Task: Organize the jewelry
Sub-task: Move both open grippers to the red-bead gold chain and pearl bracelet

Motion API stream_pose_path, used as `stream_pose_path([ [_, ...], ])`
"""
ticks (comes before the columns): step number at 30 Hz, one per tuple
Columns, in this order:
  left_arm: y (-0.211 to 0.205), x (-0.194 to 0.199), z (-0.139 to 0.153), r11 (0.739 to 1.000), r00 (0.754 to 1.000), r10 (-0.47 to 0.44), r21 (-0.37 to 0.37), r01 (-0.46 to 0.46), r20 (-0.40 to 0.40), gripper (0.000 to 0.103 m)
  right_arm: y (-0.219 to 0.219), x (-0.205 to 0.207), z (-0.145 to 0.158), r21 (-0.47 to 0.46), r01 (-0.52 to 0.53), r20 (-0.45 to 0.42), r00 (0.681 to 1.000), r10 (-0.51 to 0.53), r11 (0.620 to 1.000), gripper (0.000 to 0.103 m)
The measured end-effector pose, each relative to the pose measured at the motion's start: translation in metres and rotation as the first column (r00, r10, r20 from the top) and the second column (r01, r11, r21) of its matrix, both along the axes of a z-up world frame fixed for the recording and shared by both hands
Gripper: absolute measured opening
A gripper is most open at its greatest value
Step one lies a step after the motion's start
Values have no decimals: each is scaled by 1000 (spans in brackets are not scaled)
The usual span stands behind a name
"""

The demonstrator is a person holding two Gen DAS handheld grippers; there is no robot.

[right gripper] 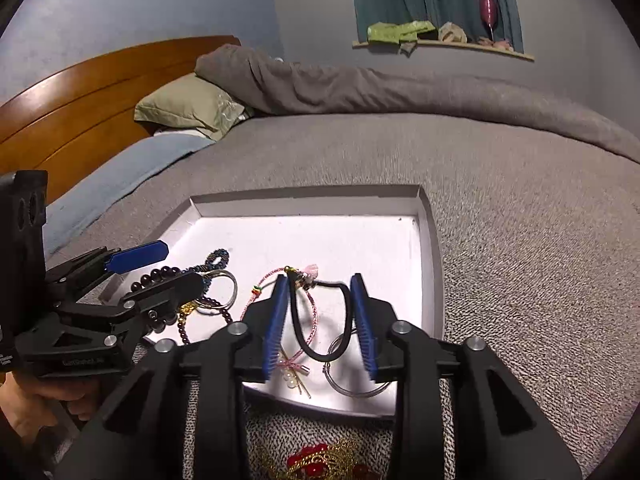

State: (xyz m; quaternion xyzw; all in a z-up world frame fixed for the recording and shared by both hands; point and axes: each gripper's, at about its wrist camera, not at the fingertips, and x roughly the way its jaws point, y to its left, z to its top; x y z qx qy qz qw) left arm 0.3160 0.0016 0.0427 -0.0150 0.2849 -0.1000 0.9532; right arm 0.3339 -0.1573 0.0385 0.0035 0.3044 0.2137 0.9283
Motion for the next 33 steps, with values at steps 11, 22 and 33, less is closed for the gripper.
stream_pose_path([
  [11, -1, -24, 7, 1000, 999, -7, 0, 7, 35, 84, -24, -39, 12, 12, -5, 69, 998, 4, 1000, 48],
  [22, -15, -62, 7, 999, 998, -49, -3, 49, 46, 87, -37, -74, 13, 25, 21, 69, 997, -23, 999, 54],
  [33, -44, -78, -3, 988, 988, -150, 27, 149, 28, 87, -65, -89, -2, 12, 97, 14, 995, -98, 995, 55],
])
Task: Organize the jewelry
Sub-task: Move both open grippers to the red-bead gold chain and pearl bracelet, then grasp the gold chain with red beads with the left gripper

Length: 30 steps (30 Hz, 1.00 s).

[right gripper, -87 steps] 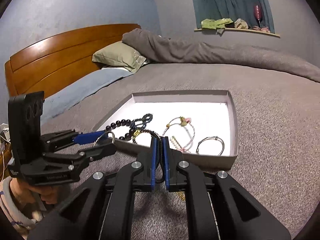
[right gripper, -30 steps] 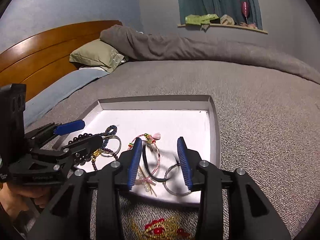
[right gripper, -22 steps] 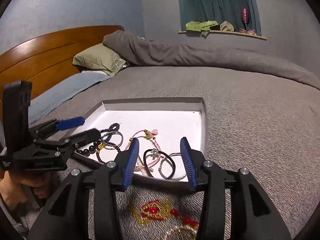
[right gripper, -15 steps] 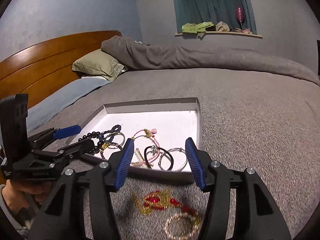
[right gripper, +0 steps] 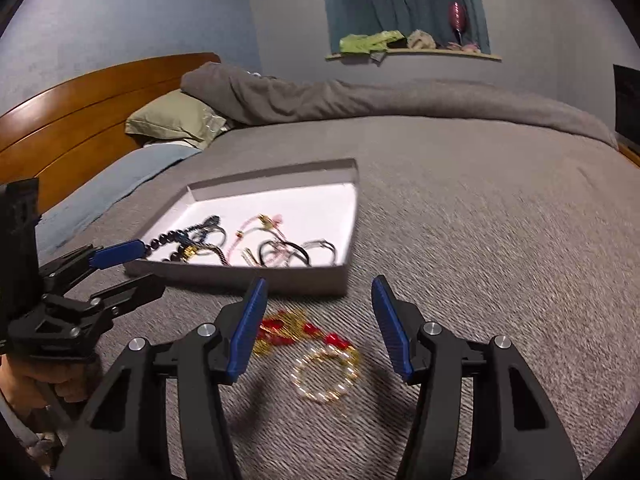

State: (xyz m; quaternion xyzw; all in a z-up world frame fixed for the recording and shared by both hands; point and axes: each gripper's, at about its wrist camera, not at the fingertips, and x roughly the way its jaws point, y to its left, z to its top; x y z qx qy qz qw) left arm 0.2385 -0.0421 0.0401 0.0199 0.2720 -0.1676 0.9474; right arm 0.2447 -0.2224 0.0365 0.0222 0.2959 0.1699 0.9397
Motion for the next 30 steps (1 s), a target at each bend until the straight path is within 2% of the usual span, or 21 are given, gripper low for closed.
stream_pose_path([
  [5, -22, -2, -4, 997, 998, -70, 28, 70, -9, 84, -5, -5, -10, -32, -16, -33, 999, 15, 999, 55],
  [8, -35, 1, -8, 994, 995, -95, 48, 97, -32, 80, -2, -6, -20, -83, -42, -69, 997, 36, 996, 55],
  [13, -51, 10, -13, 989, 989, -130, 61, 135, -73, 71, -6, -6, -27, -87, -72, -114, 992, 62, 994, 55],
  [21, -66, 25, -25, 982, 979, -152, 93, 165, -133, 67, 1, -13, -30, -151, -115, -125, 987, 97, 982, 55],
  [25, -69, 36, -33, 980, 970, -152, 101, 173, -191, 62, 5, -14, -31, -173, -124, -120, 987, 104, 977, 43],
  [30, -77, 42, -35, 976, 970, -159, 118, 183, -184, 62, 2, -14, -29, -203, -95, -102, 992, 75, 975, 38],
])
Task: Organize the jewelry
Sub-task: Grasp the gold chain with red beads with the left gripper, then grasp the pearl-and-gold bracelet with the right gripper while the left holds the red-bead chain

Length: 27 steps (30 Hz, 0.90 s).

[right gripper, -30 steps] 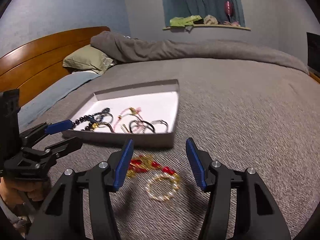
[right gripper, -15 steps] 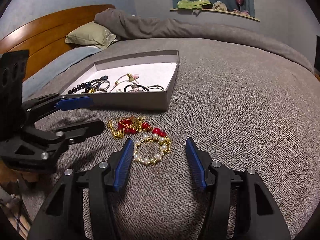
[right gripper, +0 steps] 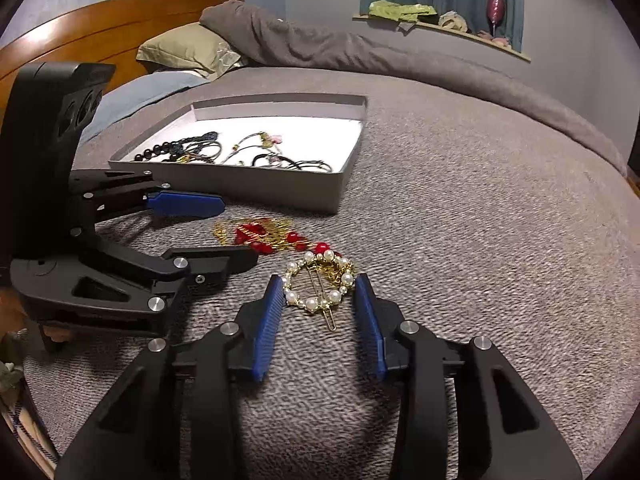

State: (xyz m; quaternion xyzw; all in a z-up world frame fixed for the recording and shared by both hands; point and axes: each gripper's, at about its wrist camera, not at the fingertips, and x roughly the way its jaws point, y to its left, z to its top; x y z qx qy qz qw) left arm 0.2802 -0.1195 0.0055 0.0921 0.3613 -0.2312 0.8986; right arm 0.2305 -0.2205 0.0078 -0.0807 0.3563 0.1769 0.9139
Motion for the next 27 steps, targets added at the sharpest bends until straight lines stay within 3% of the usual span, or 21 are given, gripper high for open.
stream_pose_path([
  [8, -21, 10, -5, 998, 1000, -25, 64, 24, 12, 60, -11, 4, 1, 14, 35, -7, 999, -35, 999, 39],
  [11, -23, 11, -5, 997, 999, -32, 69, 31, 9, 45, -10, 4, 0, 8, 32, -7, 999, -32, 999, 42],
  [13, -21, 13, -5, 998, 1000, -27, 63, 26, 6, 21, -8, 4, 0, 2, 28, -4, 1000, -28, 1000, 45],
  [14, -20, 12, -5, 998, 1000, -25, 55, 25, 9, 18, -8, 3, 1, -1, 28, -1, 1000, -28, 1000, 46],
  [21, -9, 2, 6, 999, 999, -37, -13, 37, 24, 18, -8, 3, 3, -24, 40, 31, 999, -40, 999, 47],
  [27, 15, -19, 14, 999, 999, -26, -19, 27, 43, 18, -14, 8, 5, -67, 105, 63, 993, -101, 992, 47],
])
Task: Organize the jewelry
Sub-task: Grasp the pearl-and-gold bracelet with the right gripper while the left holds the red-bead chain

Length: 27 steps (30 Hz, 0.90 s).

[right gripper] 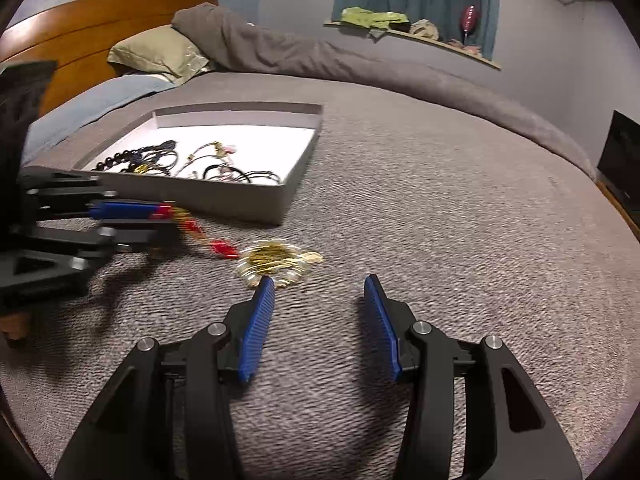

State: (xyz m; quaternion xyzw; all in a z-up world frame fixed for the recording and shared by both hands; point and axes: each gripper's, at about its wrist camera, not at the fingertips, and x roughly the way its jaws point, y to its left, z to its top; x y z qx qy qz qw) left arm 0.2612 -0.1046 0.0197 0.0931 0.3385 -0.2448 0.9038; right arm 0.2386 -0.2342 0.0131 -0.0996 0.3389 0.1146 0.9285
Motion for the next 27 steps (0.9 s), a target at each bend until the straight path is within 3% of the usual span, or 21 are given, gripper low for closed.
stream_pose_path([
  [5, 27, -11, 2, 999, 1000, 10, -47, -11, -28, 18, -5, 1, 2, 10, 12, 12, 1000, -12, 1000, 47],
  [12, 35, -27, 2, 999, 1000, -12, -44, 11, -26, 18, 15, -10, 6, 119, -133, 2, 991, 133, 984, 55],
  [18, 40, -24, 0, 999, 999, -1, -42, 0, -36, 18, 44, -10, 0, 72, -194, -20, 981, 195, 978, 56],
  [25, 40, -21, -3, 999, 999, 3, -36, -5, -46, 18, 63, 3, -5, 25, -198, -45, 979, 199, 980, 56],
  [27, 42, -21, -5, 999, 999, 6, -37, -7, -48, 18, 63, 7, -7, 27, -201, -56, 978, 202, 979, 48],
])
